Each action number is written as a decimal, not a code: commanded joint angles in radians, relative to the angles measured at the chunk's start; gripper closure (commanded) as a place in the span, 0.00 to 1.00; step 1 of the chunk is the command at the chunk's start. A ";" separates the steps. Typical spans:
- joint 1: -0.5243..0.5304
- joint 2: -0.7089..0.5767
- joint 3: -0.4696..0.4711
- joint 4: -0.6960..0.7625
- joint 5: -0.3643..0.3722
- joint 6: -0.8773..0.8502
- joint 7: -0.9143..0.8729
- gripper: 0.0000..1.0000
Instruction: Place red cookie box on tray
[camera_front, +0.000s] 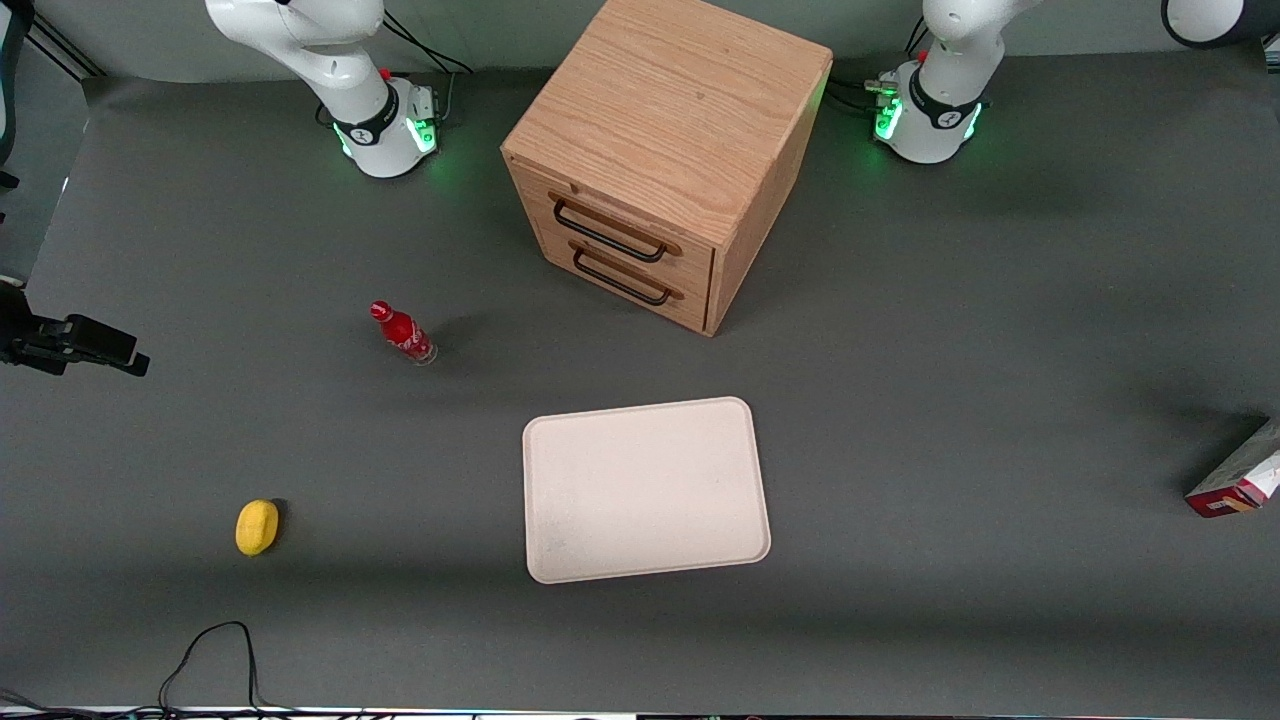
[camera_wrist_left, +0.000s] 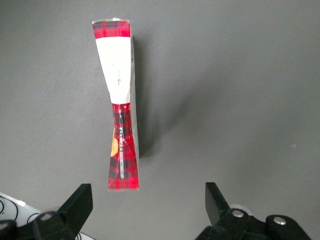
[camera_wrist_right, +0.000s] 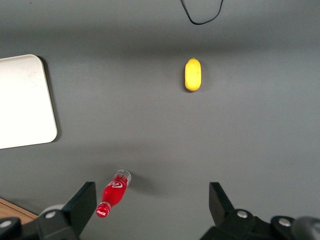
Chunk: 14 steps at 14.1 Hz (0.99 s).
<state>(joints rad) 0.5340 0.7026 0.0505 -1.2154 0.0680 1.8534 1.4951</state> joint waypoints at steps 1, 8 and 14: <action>0.009 0.029 -0.006 -0.023 0.001 0.079 0.027 0.00; -0.009 0.089 -0.012 -0.026 -0.040 0.135 0.021 0.00; -0.012 0.120 -0.012 -0.023 -0.043 0.179 0.016 0.09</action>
<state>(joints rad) 0.5275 0.8267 0.0334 -1.2350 0.0401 2.0159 1.4992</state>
